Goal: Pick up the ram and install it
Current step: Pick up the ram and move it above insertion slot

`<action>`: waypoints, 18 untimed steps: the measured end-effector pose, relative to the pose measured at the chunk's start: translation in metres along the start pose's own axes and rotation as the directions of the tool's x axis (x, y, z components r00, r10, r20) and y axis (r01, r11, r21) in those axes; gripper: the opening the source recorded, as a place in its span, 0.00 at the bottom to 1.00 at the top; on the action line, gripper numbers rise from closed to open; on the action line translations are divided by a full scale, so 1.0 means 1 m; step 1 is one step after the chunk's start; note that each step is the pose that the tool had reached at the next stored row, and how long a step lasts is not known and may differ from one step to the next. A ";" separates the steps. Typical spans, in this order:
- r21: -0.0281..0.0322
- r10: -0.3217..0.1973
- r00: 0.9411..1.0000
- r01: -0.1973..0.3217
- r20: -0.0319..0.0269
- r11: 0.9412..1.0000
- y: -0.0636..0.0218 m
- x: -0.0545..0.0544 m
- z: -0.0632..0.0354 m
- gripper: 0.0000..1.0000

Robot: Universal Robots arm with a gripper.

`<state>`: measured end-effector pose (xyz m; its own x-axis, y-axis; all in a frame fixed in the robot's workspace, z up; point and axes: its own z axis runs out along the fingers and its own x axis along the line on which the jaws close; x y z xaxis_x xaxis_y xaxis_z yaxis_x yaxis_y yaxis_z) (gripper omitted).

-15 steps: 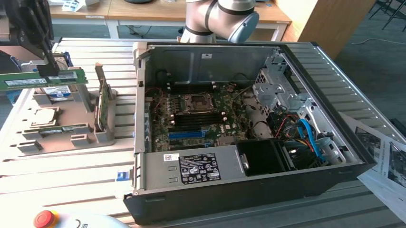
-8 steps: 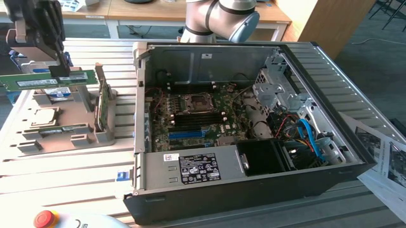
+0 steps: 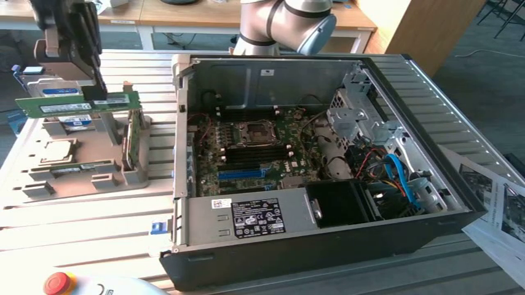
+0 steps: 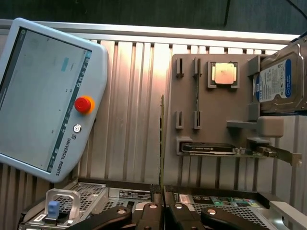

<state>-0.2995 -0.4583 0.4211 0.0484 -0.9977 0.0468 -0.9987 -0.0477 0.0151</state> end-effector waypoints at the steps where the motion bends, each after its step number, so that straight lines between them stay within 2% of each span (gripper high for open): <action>1: 0.000 0.000 1.000 0.000 0.000 1.000 -0.0025 0.000 0.0000 0.12; 18: 0.000 0.000 1.000 0.000 0.000 1.000 -0.0465 0.006 -0.0004 0.12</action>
<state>-0.2528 -0.4618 0.4211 0.0484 -0.9977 0.0468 -0.9987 -0.0477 0.0152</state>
